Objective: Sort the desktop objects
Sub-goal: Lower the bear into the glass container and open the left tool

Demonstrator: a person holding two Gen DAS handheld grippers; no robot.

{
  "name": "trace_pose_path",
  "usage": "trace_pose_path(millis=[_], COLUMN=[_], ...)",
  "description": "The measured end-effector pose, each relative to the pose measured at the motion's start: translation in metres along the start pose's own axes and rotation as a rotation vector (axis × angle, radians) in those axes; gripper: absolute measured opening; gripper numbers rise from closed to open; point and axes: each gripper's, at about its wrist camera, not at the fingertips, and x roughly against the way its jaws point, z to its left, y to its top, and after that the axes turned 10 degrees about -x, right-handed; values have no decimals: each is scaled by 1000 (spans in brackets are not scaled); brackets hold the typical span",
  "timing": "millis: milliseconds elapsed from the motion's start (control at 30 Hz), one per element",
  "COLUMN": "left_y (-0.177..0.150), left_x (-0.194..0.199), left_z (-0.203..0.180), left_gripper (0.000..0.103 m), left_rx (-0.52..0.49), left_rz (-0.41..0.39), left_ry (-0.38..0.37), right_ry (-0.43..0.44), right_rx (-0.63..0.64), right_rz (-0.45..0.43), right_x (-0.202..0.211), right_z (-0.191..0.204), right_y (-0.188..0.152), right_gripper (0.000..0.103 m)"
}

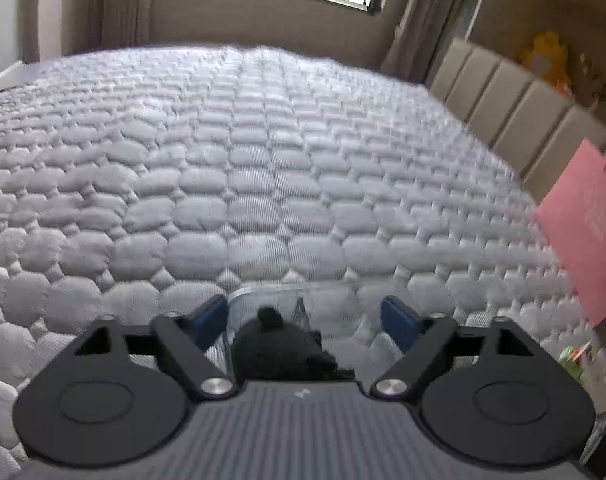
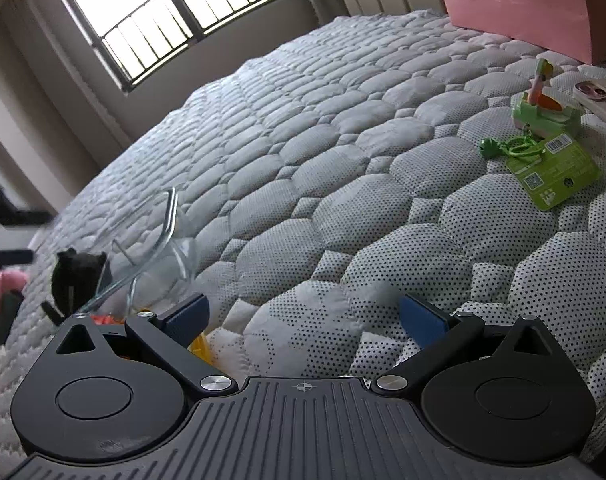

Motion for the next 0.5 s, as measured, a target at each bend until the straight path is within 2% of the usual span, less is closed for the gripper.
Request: trace_pose_path(millis=[133, 267, 367, 500], left_y=[0, -6, -16, -30], left_x=[3, -22, -46, -69], left_z=[-8, -13, -8, 2], left_gripper=[87, 65, 62, 61], left_rx=[-14, 7, 66, 112], left_rz=[32, 129, 192, 256], left_ry=[-44, -120, -164, -136], right_ry=[-15, -16, -5, 11], right_rx=[35, 30, 35, 26], right_rz=[-9, -14, -12, -8], right_x=[-1, -2, 0, 2], right_z=[5, 2, -1, -6], right_y=[-4, -2, -2, -1], right_gripper=[103, 103, 103, 103])
